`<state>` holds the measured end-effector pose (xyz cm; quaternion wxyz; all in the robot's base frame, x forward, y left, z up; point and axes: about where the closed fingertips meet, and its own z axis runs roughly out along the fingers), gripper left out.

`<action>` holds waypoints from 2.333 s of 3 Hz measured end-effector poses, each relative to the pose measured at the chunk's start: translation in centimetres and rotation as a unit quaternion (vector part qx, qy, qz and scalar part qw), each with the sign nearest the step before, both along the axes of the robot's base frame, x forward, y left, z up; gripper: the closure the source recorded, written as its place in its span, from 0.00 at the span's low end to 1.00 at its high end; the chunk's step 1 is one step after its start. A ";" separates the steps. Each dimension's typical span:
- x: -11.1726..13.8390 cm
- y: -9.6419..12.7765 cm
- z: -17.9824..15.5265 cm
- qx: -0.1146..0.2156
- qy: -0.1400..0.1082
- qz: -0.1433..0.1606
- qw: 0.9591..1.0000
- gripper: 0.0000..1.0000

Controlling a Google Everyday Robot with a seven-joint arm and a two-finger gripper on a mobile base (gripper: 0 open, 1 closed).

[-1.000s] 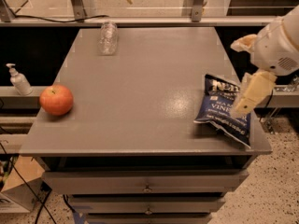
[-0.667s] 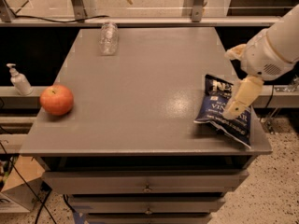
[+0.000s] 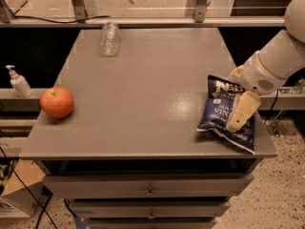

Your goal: Move blue chip bag near water bottle

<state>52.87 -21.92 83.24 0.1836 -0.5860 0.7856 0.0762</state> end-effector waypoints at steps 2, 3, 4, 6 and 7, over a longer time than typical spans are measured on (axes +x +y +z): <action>1.4 1.0 1.2 0.001 -0.010 0.009 1.000 0.39; 2.9 2.9 3.8 0.011 -0.039 0.038 0.998 0.63; 4.8 5.1 5.6 0.020 -0.058 0.068 0.996 0.86; 10.9 11.4 9.5 0.077 -0.104 0.107 0.986 1.00; 14.0 15.2 11.6 0.120 -0.140 0.108 0.977 1.00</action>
Offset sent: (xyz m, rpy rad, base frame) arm 0.0252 0.0238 0.0440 0.0095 -0.0930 0.0638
